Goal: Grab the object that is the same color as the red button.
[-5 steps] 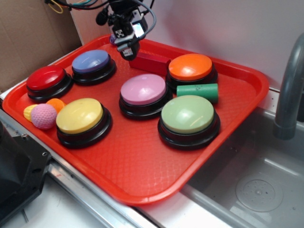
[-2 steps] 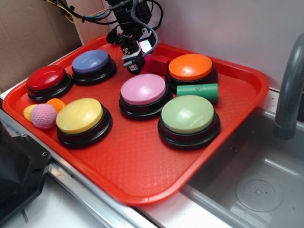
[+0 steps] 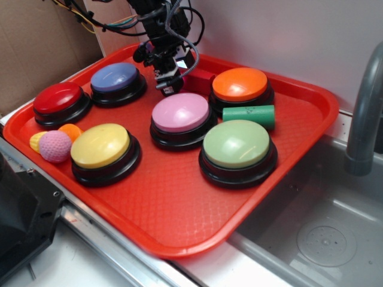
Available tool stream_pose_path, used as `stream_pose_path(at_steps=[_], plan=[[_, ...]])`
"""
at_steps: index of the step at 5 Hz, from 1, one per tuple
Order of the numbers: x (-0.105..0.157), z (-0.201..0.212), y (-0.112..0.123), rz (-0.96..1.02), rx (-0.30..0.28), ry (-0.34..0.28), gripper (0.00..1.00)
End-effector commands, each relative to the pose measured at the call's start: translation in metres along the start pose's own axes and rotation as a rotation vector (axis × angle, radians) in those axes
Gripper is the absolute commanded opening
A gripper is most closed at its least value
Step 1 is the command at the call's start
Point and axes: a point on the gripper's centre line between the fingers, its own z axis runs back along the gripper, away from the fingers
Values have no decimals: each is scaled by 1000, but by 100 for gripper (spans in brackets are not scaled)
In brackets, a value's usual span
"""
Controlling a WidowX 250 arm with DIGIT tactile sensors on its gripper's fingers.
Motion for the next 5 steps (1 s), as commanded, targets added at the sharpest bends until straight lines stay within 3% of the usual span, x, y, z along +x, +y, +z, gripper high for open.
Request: stream_pose_path(at_steps=[1,2,3,4,5], plan=[[27,36,-19,-30,90,26,0],[33,61,-26,53,120,65,0],[36,96,-38,302,144,105,0],[33,118,-57,550,163,183,0],[20,124,-70,801,170,233,0]])
